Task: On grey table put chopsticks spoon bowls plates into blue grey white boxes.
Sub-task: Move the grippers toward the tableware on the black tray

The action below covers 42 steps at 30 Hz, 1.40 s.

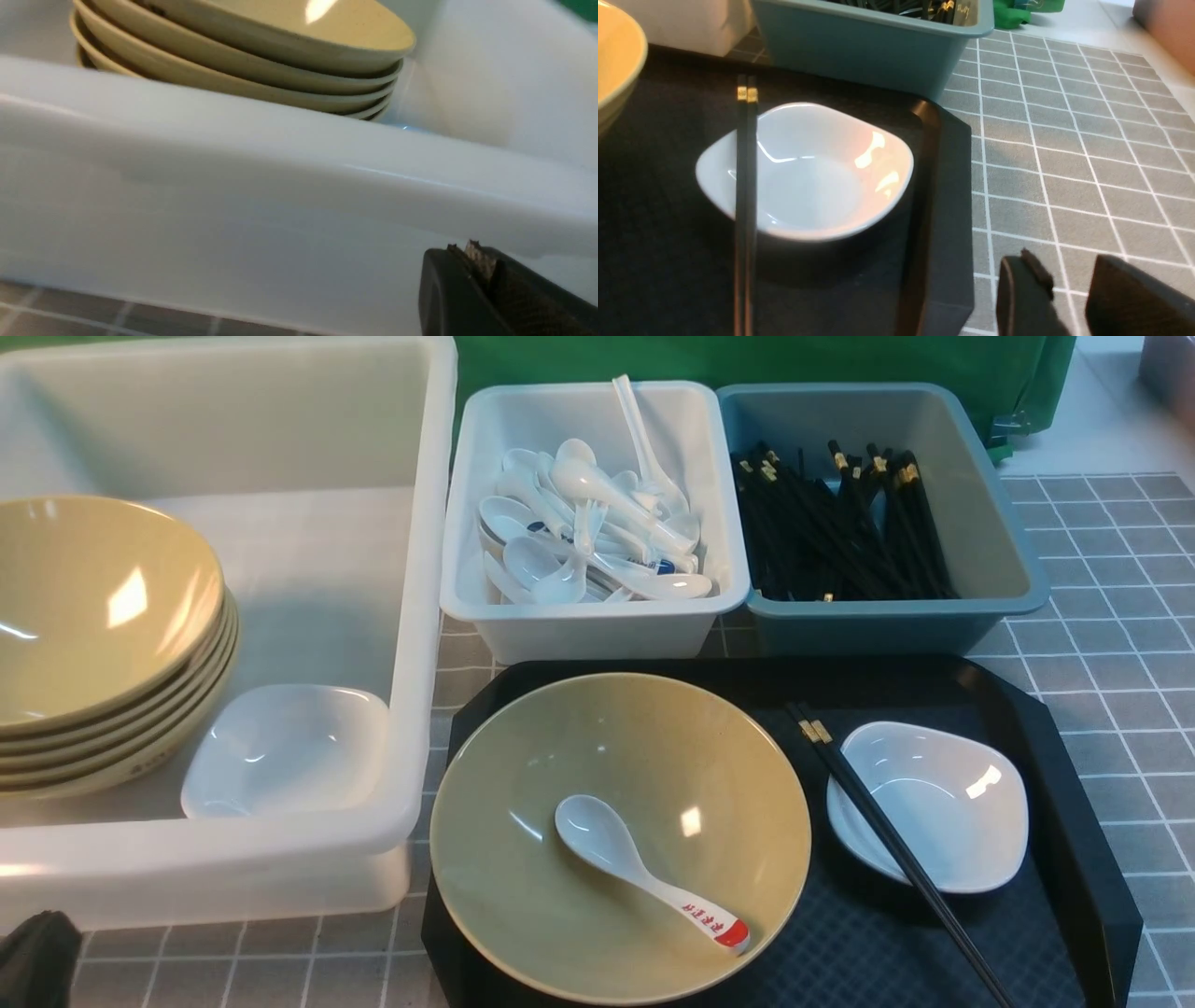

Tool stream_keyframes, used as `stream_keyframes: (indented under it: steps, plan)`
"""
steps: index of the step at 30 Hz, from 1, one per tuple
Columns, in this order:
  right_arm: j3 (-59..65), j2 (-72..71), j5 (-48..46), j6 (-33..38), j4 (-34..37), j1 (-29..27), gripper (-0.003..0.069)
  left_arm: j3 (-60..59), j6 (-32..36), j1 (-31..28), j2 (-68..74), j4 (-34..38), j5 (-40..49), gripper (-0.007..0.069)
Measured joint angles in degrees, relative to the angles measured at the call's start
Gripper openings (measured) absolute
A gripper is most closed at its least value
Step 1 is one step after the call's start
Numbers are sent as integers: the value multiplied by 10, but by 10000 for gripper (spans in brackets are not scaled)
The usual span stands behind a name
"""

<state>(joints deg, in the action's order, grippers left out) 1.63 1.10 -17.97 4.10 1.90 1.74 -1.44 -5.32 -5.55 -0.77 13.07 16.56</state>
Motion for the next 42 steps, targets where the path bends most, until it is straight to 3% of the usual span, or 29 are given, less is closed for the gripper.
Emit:
stream_keyframes:
  steps: [2, 3, 4, 6, 8, 15, 18, 20, 22, 24, 27, 31, 35, 42]
  plan:
    - [0, 0, 9, -50, 25, 0, 238, 0, -30, 0, 0, 78, -7, -11]
    - [0, 0, 27, -154, 85, 0, 238, 0, -73, 0, 0, 171, -11, -11]
    - [0, 0, 27, -154, 85, 0, 238, 0, -78, 0, 0, 184, -11, -11]
    - [0, 0, 47, -304, 164, 0, 238, 0, -131, 0, 0, 309, -13, -11]
    - [0, 0, 52, -387, 194, 0, 238, 0, -155, 0, 0, 392, -13, -11]
    - [0, 0, 58, -378, 202, 0, 238, 0, -156, 0, 0, 434, -8, -11]
    - [0, 0, 56, -360, 204, 0, 238, 4, -122, 0, 0, 435, -3, -11]
    - [-9, 0, 33, -340, 204, 0, 235, 19, -82, 0, 0, 432, 10, -11]
    - [-78, 17, -47, -239, 203, 0, 174, 97, 36, 0, 3, 402, 42, -11]
    - [-148, 55, -90, -161, 192, 0, 99, 180, 103, 0, 44, 344, 82, -11]
    - [-279, 167, -178, -41, 159, 0, 35, 289, 138, 0, 147, 231, 182, -11]
    - [-446, 333, -327, 84, 124, 0, 34, 428, 141, 7, 293, 108, 335, -11]
    - [-540, 440, -414, 123, 112, 15, 34, 513, 145, 39, 384, 29, 441, -11]
    - [-623, 601, -468, 138, 61, 123, 34, 619, 162, 160, 530, -40, 523, -11]
